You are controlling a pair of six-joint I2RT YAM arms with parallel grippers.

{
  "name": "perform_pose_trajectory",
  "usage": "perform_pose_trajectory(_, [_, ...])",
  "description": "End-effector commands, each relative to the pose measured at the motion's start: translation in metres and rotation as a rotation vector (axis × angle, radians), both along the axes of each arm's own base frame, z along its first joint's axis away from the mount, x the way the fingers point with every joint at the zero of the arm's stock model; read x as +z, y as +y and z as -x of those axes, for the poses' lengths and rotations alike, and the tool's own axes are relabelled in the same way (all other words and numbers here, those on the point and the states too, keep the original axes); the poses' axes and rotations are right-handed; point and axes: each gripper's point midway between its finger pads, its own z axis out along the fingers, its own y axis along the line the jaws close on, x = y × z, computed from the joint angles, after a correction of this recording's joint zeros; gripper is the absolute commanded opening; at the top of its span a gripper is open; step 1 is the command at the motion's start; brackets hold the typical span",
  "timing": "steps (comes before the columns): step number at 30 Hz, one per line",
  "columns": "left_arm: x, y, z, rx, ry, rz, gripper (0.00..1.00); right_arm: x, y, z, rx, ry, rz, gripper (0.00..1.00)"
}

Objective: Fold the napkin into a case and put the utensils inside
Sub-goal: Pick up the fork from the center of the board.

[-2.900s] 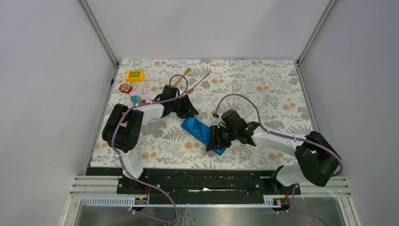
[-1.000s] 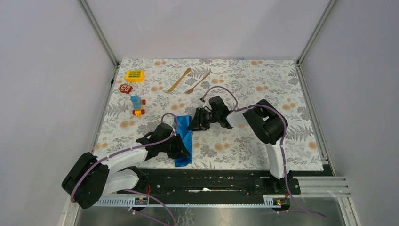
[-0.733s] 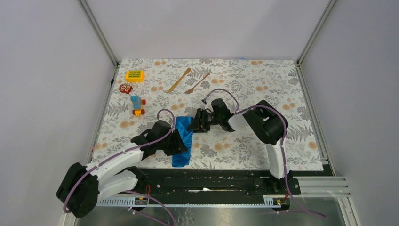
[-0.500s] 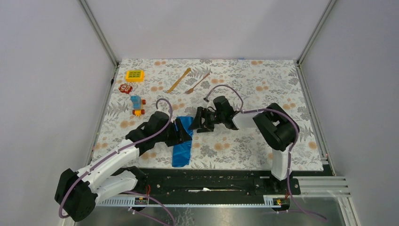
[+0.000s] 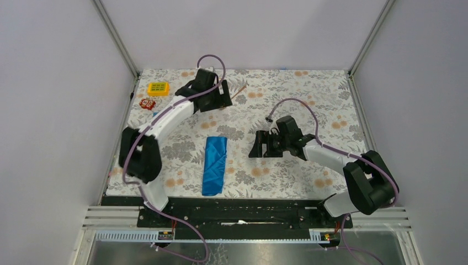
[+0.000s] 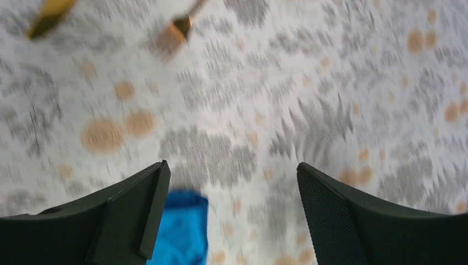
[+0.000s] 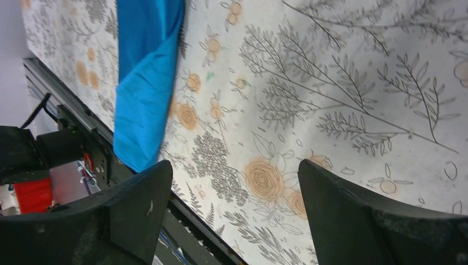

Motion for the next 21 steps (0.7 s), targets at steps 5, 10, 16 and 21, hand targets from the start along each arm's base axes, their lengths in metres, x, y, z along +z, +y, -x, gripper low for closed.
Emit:
perform_pose_trajectory(5, [-0.034, 0.027, -0.116, 0.394, 0.015, 0.164, 0.83, -0.003, -0.012, 0.011, 0.017, -0.005, -0.002, 0.93])
perform_pose_trajectory(10, [-0.078, 0.016, -0.133, 0.587, 0.074, 0.433, 0.75, 0.002, -0.009, 0.004, 0.009, -0.024, -0.046, 0.94])
perform_pose_trajectory(16, [-0.121, 0.015, -0.141, 0.708, 0.122, 0.490, 0.67, 0.009, -0.013, -0.002, 0.003, -0.038, -0.067, 0.94])
perform_pose_trajectory(21, [-0.136, 0.021, -0.146, 0.761, 0.077, 0.534, 0.59, 0.012, -0.014, -0.007, -0.008, -0.038, -0.085, 0.95])
